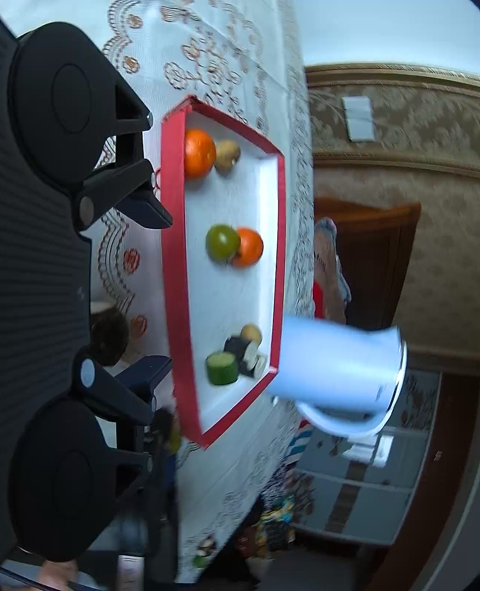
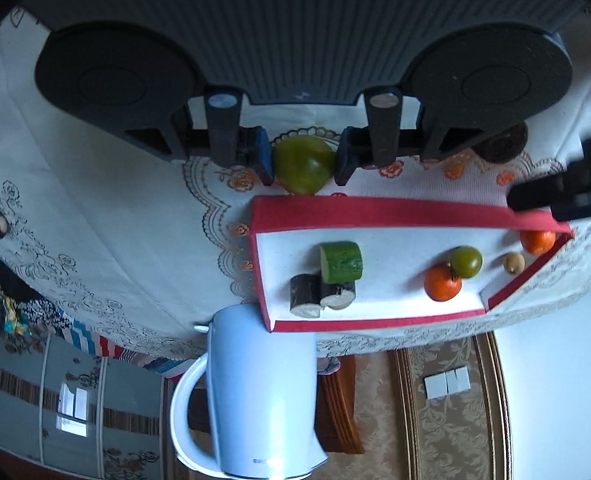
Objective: Organize fruits
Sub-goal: 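Grasp the dark chocolate-coated cake with left tool while right tool lifts green fruit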
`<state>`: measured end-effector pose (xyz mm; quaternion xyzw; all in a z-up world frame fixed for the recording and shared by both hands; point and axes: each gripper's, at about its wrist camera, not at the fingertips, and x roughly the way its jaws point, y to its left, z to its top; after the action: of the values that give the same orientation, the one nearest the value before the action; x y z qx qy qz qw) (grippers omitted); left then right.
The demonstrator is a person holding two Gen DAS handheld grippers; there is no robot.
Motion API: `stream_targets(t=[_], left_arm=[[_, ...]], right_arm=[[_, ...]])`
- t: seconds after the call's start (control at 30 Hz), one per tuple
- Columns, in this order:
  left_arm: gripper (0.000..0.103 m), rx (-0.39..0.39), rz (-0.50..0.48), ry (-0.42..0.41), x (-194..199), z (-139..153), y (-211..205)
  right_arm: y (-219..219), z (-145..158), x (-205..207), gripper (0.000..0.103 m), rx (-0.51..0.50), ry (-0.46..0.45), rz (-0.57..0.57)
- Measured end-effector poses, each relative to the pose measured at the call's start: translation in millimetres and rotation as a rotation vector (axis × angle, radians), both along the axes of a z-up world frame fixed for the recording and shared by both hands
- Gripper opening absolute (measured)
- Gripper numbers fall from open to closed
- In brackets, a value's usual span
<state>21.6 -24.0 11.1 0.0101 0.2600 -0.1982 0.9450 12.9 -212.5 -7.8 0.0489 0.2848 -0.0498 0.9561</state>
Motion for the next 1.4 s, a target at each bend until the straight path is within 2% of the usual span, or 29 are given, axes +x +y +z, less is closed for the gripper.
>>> stream_targets(t=[0.17,0.23,0.27,0.3,0.7,0.93,1.07,1.2,1.23,1.27,1.33,1.4], left_arm=[[0.076,0.068,-0.045,-0.015,-5,-5,-13],[0.076,0.078,-0.054,-0.004,-4,-8,-15],[0.076,0.076,-0.070,0.011,-4,-9,-16],[0.076,0.078,-0.083,0.028,-3,-11,-17],[0.076,0.176,-0.079,0.066,1,-25,-31],[0.076,0.162,-0.019,0.084,5,-25,-26],[0.073,0.170,-0.016,0.080,5,-25,-26],[0.073,0.169,-0.016,0.080,4,-25,-27],[0.070,0.168,-0.014,0.080,4,-25,-27],[0.062,0.169,-0.010,0.077,3,-25,-26],[0.055,0.169,0.000,0.069,3,-24,-26],[0.055,0.169,-0.002,0.073,3,-24,-26]], right_arm=[[-3,-2,-2,0.041,0.022,-0.008,0.014],[-4,-2,-1,0.055,0.028,-0.011,0.008],[-5,-2,-2,0.068,0.033,-0.014,0.002],[-6,-2,-2,0.074,0.037,-0.016,-0.001],[-8,-2,1,0.085,0.038,-0.012,-0.020],[-8,-3,1,0.086,0.039,-0.010,-0.023],[-9,-3,1,0.093,0.044,-0.011,-0.038],[-11,-5,2,0.096,0.052,-0.006,-0.042],[-11,-5,2,0.096,0.052,-0.006,-0.042],[-11,-5,2,0.097,0.054,-0.008,-0.042],[-12,-4,1,0.098,0.063,-0.017,-0.042],[-13,-5,0,0.099,0.064,-0.013,-0.039]])
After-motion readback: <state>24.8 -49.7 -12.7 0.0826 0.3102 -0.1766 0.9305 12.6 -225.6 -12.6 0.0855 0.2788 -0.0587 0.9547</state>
